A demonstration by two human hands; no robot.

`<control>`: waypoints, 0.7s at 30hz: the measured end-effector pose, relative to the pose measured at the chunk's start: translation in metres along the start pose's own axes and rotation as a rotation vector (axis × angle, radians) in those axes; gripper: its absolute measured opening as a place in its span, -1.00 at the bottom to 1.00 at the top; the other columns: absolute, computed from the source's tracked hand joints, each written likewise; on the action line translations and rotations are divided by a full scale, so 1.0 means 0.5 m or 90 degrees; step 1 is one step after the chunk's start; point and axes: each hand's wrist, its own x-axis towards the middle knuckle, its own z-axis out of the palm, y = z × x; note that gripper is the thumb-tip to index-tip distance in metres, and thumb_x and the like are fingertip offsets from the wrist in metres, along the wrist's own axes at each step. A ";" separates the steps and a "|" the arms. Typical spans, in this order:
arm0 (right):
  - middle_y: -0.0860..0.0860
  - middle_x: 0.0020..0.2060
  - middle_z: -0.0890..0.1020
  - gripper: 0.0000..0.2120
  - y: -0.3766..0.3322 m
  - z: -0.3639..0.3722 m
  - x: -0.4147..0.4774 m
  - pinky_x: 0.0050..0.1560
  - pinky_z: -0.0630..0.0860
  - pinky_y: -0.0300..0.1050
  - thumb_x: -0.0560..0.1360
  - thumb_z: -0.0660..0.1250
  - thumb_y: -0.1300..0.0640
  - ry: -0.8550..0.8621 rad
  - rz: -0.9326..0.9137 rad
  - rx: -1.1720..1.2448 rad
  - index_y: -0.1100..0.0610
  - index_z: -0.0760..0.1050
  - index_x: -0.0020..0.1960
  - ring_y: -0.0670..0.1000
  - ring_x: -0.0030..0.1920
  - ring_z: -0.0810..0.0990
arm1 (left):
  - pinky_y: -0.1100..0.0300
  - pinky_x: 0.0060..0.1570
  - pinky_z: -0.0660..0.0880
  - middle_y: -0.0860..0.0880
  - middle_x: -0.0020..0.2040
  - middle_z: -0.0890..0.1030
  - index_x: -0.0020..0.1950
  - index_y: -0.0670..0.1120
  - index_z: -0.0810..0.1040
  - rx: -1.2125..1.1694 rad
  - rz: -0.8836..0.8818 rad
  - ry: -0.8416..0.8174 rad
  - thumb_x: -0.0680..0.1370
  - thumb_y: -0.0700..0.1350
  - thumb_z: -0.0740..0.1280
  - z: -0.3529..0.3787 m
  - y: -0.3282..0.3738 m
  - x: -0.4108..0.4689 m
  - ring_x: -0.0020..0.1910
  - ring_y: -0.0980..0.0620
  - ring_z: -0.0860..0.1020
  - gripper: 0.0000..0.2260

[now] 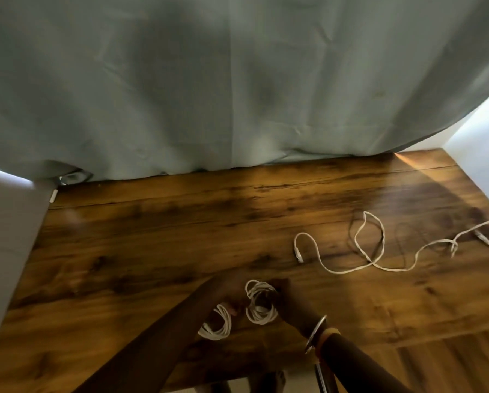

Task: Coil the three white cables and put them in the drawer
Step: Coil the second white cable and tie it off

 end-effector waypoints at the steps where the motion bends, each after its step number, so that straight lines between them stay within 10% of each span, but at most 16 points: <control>1: 0.03 -0.14 0.74 -0.82 0.002 0.002 0.002 -0.16 0.57 -0.28 0.49 0.32 0.27 0.002 -0.006 -0.016 0.16 0.70 -0.05 -0.09 -0.14 0.68 | 0.21 -0.33 0.57 -0.03 -0.14 0.59 0.14 -0.17 0.54 0.045 0.006 0.014 0.46 -0.22 0.47 0.001 -0.004 0.004 -0.23 0.00 0.63 -0.72; 6: 0.00 -0.19 0.72 -0.69 0.011 0.014 0.016 -0.17 0.50 -0.25 0.38 0.27 -0.06 0.012 0.000 -0.070 0.07 0.69 -0.07 0.02 -0.10 0.66 | 0.14 -0.32 0.60 -0.12 -0.10 0.64 0.03 -0.18 0.56 0.133 -0.001 0.119 0.50 -0.18 0.42 0.001 0.006 0.012 -0.33 -0.01 0.65 -0.85; 9: 0.09 -0.06 0.67 -0.79 0.004 0.014 0.019 -0.04 0.47 -0.20 0.46 0.35 0.16 0.041 0.031 -0.081 0.09 0.68 0.05 0.08 0.01 0.61 | 0.12 -0.28 0.63 -0.09 -0.30 0.58 -0.11 -0.23 0.55 0.193 -0.007 0.152 0.49 -0.31 0.36 0.001 0.014 0.017 -0.31 -0.03 0.67 -0.98; 13: 0.15 0.16 0.56 -0.68 -0.003 0.027 0.003 0.00 0.34 -0.37 0.50 0.33 0.28 0.111 0.071 -0.029 0.23 0.58 0.24 0.13 0.13 0.59 | 0.16 -0.34 0.62 -0.22 -0.05 0.65 0.13 -0.26 0.50 0.131 -0.024 0.128 0.54 -0.28 0.30 0.016 0.015 0.026 -0.39 0.00 0.65 -0.82; 16: 0.16 0.21 0.53 -0.66 -0.003 0.049 -0.011 -0.05 0.28 -0.61 0.52 0.32 0.30 0.193 0.099 0.077 0.29 0.53 0.29 0.02 0.12 0.55 | 0.10 -0.23 0.64 -0.22 -0.16 0.68 -0.11 -0.23 0.56 0.116 -0.017 0.112 0.52 -0.27 0.32 0.018 0.019 0.028 -0.27 -0.08 0.70 -0.95; 21: 0.19 0.21 0.55 -0.65 0.001 0.074 -0.005 0.09 0.42 -0.38 0.52 0.26 0.44 0.213 0.124 0.186 0.25 0.53 0.27 0.05 0.13 0.54 | 0.39 -0.65 0.32 -0.25 -0.11 0.68 -0.24 -0.21 0.52 0.154 -0.021 0.110 0.47 -0.19 0.42 0.020 0.011 0.041 -0.27 -0.04 0.68 -0.85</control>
